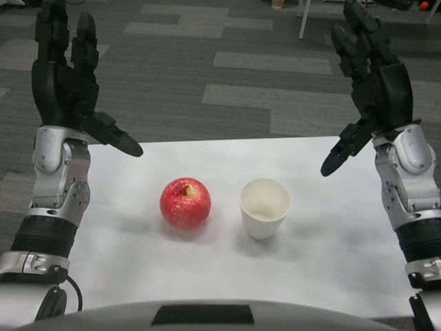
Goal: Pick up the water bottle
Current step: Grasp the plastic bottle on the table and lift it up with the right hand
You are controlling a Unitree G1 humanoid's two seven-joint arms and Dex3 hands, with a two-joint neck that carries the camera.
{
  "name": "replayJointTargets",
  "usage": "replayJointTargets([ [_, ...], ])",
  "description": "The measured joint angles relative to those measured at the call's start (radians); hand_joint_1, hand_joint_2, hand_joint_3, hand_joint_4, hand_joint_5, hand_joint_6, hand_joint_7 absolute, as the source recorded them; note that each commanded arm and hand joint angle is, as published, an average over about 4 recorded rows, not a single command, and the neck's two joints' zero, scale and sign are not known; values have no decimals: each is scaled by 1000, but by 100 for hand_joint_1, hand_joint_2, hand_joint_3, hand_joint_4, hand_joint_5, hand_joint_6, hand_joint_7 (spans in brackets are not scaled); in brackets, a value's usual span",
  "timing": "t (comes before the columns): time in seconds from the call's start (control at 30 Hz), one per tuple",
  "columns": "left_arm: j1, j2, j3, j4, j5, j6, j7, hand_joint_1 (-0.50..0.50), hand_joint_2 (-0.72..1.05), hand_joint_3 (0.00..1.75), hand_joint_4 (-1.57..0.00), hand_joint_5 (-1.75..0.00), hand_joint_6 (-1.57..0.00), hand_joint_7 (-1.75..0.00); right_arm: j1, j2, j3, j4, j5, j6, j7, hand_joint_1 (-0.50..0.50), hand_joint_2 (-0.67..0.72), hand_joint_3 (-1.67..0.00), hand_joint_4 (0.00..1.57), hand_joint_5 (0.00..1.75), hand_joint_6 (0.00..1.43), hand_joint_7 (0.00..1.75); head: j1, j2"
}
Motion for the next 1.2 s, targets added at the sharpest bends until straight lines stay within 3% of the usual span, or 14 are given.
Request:
replayJointTargets([
  [0.27,14,20,0,-8,-22,68,-40,-50,-72,9,0,0,0,-5,38,-10,-34,-39,20,74,78,-46,66,0,0,0,0,14,-23,-161],
  [0.5,39,45,0,-38,-32,124,-63,-50,-72,9,0,0,0,-3,92,-11,-77,-61,39,87,106,-46,66,0,0,0,0,14,-69,-202],
  [0.67,50,55,-1,-42,-33,146,-81,-50,-72,9,0,0,0,-3,137,-11,-117,-99,54,126,138,-46,66,0,0,0,0,14,-106,-214],
  [0.93,73,64,-1,-42,-36,168,-109,-50,-72,9,0,0,0,-2,188,-11,-152,-129,68,140,154,-46,60,0,0,0,0,14,-98,-201],
  [1.1,84,72,-3,-49,-54,189,-130,-50,-72,9,0,0,0,0,216,-9,-169,-139,69,152,162,-46,60,0,0,0,0,14,-91,-173],
  [1.2,86,80,-7,-53,-55,201,-137,-50,-72,9,0,0,0,-2,220,-7,-170,-139,69,156,164,-46,60,0,0,0,0,14,-83,-123],
])
